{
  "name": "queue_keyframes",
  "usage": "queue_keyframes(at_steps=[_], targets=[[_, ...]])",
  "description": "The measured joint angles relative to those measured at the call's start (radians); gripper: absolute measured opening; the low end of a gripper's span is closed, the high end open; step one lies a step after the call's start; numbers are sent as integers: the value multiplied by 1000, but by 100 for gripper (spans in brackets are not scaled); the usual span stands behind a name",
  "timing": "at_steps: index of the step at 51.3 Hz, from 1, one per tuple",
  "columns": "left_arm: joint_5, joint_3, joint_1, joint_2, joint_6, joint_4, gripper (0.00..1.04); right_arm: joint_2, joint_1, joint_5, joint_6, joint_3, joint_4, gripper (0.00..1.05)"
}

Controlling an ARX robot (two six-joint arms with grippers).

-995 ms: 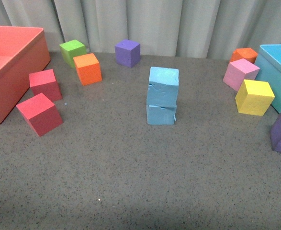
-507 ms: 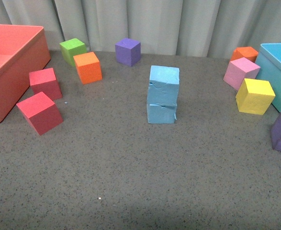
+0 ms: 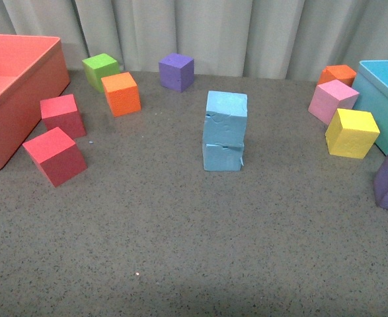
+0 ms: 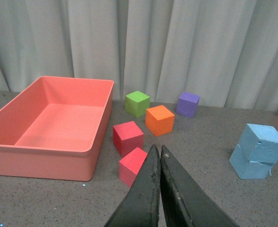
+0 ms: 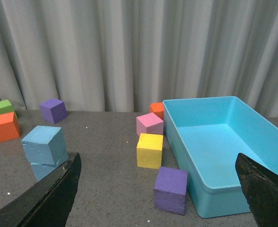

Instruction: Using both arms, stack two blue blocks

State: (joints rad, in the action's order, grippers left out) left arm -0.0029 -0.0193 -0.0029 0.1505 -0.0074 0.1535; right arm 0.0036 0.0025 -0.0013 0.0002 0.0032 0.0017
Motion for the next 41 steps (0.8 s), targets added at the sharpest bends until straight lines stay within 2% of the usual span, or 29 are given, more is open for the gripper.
queue_keyframes(at_steps=[4, 12, 27, 30, 36, 38, 41], targets=[[1, 0, 0, -114, 0, -140, 4, 0, 0, 0, 0, 0, 0, 95], [1, 0, 0, -145, 0, -151, 6, 0, 0, 0, 0, 0, 0, 95], [1, 0, 0, -146, 0, -151, 53, 0, 0, 0, 0, 0, 0, 95], [1, 0, 0, -146, 0, -151, 66, 0, 0, 0, 0, 0, 0, 95], [1, 0, 0, -146, 0, -151, 83, 0, 0, 0, 0, 0, 0, 95], [1, 0, 0, -146, 0, -151, 95, 0, 0, 0, 0, 0, 0, 95], [1, 0, 0, -146, 1, -151, 100, 0, 0, 0, 0, 0, 0, 95]])
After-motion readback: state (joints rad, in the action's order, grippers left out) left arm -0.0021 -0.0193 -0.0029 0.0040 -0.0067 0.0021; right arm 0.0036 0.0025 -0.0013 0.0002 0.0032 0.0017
